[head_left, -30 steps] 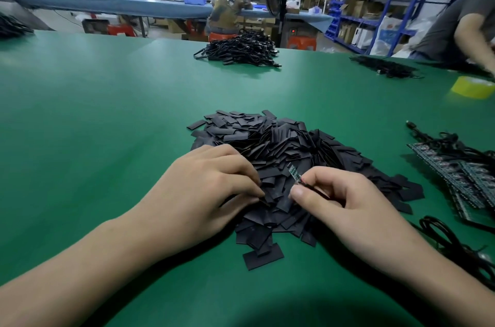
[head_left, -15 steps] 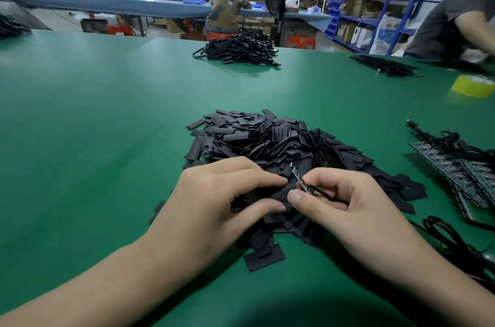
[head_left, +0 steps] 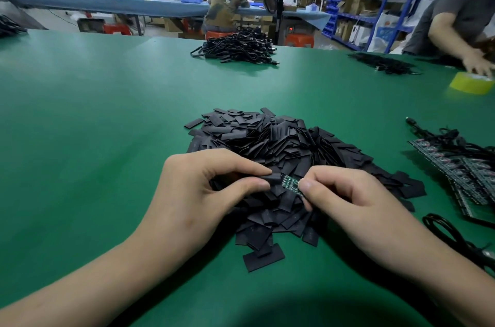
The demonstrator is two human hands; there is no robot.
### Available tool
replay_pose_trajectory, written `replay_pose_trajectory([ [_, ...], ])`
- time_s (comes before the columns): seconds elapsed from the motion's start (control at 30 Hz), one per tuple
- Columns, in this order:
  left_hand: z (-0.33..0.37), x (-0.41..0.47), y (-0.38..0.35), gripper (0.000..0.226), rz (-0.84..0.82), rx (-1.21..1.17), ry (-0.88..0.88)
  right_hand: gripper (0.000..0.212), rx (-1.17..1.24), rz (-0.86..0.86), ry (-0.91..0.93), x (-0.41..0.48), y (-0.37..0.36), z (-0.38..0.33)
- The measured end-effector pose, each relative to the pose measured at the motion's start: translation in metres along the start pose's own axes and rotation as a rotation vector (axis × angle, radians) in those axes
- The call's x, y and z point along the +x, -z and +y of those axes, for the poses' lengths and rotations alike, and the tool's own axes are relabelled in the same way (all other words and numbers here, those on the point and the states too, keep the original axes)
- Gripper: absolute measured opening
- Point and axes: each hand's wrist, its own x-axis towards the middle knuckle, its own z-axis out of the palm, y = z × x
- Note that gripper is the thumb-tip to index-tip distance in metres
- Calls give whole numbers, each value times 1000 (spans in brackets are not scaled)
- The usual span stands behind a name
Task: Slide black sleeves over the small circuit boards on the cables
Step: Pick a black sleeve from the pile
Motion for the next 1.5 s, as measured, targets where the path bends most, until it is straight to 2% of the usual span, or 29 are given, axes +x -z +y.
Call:
replay_pose_trajectory([
  [0.3,-5,1,1,17,-62,103,-52,36,-41,-28,35,-2,2,-1],
  [0.57,-11,5,6,19,-206,99,-120,35,-112,-39,24,-3,3,-3],
  [0.83,-11,7,9,22,-297,145,-230,37,-1,-171,-93,2,9,8],
  [1.07,-10,5,7,22,-267,125,-166,34,-95,-121,7,-1,4,4],
  [1.33,-3,-1,2,25,-311,220,-275,32,-41,-163,9,-4,-4,4],
  [1.4,-2,-1,1,24,-290,206,-252,27,-25,-142,15,-4,-6,5],
  [1.5,-2,-1,0,20,-241,157,-185,10,51,-13,49,-2,-6,9],
])
